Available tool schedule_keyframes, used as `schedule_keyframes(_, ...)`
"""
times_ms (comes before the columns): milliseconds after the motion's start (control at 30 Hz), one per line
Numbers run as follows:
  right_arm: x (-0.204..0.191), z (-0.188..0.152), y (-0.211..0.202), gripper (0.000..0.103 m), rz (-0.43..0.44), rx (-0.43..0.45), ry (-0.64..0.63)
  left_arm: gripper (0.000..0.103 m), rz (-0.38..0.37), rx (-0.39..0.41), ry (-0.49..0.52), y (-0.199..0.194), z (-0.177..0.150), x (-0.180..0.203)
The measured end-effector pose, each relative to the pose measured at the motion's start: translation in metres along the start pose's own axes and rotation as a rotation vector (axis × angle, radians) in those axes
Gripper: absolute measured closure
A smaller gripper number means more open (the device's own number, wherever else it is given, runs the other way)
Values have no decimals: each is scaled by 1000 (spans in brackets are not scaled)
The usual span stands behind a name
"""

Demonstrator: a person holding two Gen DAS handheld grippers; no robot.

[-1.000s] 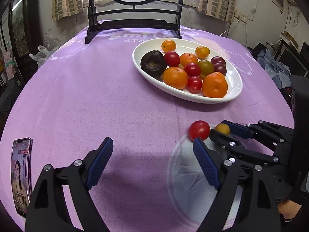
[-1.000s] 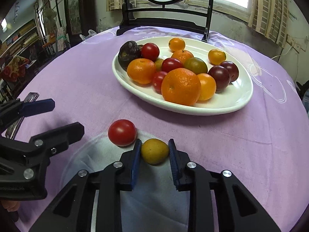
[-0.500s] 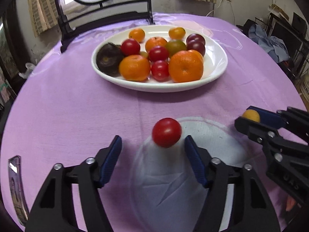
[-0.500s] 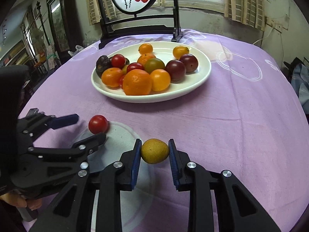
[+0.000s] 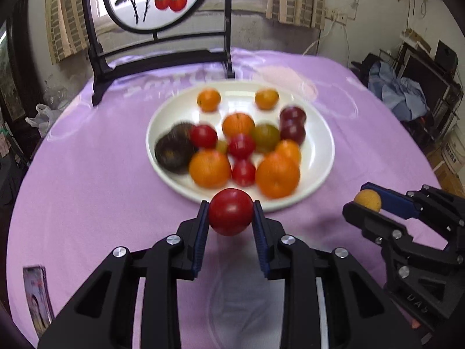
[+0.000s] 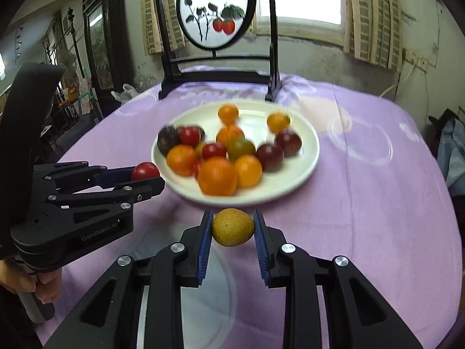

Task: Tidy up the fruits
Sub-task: 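Lower the yellow and red tomatoes onto the plate and open both grippers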

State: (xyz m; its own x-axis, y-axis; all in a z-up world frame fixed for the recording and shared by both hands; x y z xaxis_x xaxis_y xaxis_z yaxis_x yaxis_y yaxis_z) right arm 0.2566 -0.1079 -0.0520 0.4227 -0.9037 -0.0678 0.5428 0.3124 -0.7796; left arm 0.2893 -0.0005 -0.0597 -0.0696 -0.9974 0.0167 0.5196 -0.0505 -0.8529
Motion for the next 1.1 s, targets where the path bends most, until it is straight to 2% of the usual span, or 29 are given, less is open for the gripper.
schedule_keyframes(100,-1,27,5,74,5,28,-4,74,28,22,-18,4,31,-10)
schedule_keyframes(233,9,57,34,74,2,33,34,74,76,17,-68,27,62,-25)
schedule_keyframes(433,26,73,78,74,32,-21,115,74,98,-2,-66,54,81,-27)
schedule_keyframes(500,29,75,86,67,57,-34,140,74,108,10,-62,57,85,-25)
schedule_keyframes(533,32,75,87,64,52,-32,150,72,111,11,-69,57,87,-26)
schedule_keyframes(567,35,74,85,63,51,-24,159,63,115,11,-78,57,88,-27)
schedule_keyframes(667,39,69,75,61,44,-12,154,46,138,24,-80,51,85,-28)
schedule_keyframes(867,41,50,49,47,16,7,142,33,105,22,-102,35,61,-24)
schedule_keyframes(900,40,45,43,42,9,12,139,32,101,26,-104,31,55,-23)
schedule_keyframes(1000,34,30,29,38,0,25,122,29,83,27,-95,20,36,-18)
schedule_keyframes(1033,31,23,25,32,-3,24,119,28,79,28,-92,17,31,-17)
schedule_keyframes(1100,28,10,17,30,2,22,122,23,70,30,-90,9,18,-14)
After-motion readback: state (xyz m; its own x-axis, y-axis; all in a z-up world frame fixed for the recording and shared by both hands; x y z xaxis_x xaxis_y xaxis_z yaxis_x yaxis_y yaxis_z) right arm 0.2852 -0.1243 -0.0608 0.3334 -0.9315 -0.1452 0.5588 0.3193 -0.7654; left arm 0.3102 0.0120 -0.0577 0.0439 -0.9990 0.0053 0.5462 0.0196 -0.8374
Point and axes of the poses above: each gripper's, at about its wrist camera, not at the fingertips, and y roughly the way its jaws point, x to its right, z to its top, the point moved 8 cm from there along y, roughly the way its jaws point, and after that the axes turned 7 degrees about -x, right-handed, at the moved point
